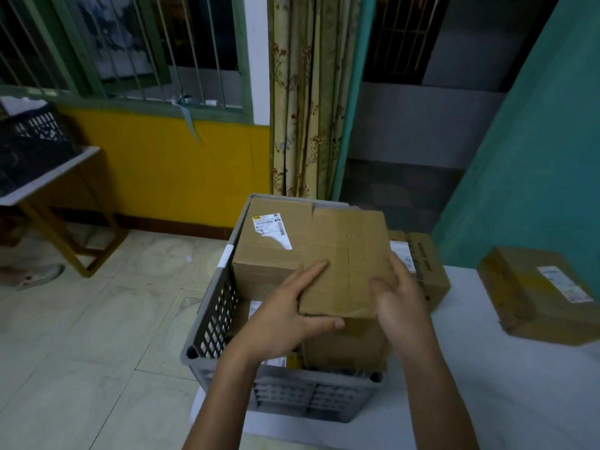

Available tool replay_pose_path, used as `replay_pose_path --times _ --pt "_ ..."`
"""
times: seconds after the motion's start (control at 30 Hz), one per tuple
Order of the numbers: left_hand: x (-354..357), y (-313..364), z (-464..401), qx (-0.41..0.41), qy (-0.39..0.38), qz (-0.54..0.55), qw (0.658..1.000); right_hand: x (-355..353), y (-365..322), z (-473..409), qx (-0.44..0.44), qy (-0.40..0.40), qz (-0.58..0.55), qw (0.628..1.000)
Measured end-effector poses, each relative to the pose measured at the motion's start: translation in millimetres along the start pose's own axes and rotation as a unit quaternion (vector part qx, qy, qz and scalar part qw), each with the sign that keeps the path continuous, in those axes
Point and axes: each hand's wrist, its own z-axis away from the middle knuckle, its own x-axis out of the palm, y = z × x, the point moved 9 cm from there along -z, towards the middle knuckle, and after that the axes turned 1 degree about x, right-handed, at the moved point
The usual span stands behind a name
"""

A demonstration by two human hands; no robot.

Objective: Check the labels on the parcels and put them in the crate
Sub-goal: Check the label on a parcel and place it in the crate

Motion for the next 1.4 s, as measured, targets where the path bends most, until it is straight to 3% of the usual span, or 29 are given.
replay_pose_path --times 0.23,0.5,0.67,0.83,1.0,1.4 --pt "-20.4 -3.8 -5.4 -0.003 0.037 -0.004 0.999 8.8 -6.6 -3.2 -0.019 0.001 -0.014 1.000" --pt "-4.0 -20.7 -22.4 -0.027 0.013 -0.098 0.995 14.9 27.7 -14.9 0.007 0.003 0.022 1.000" --pt "10.7 -31.7 -29.2 -0.048 -0.018 -0.149 0.988 24.9 44.9 -28.1 -0.017 -0.001 0.106 0.994" --pt "19.9 -36.7 -37.6 -0.074 -0.066 -0.240 0.966 28.9 58.0 -43.9 -0.038 -0.001 0.273 0.961" --pt "31.0 -40.8 -48.9 -0.087 -0.109 -0.282 0.949 35.7 76.4 -58.8 -0.032 -0.014 0.370 0.929" --pt "52.9 -99.1 -57.1 -0.098 -0.137 -0.272 0.947 79.4 98.4 -55.5 -0.080 -0.047 0.473 0.876"
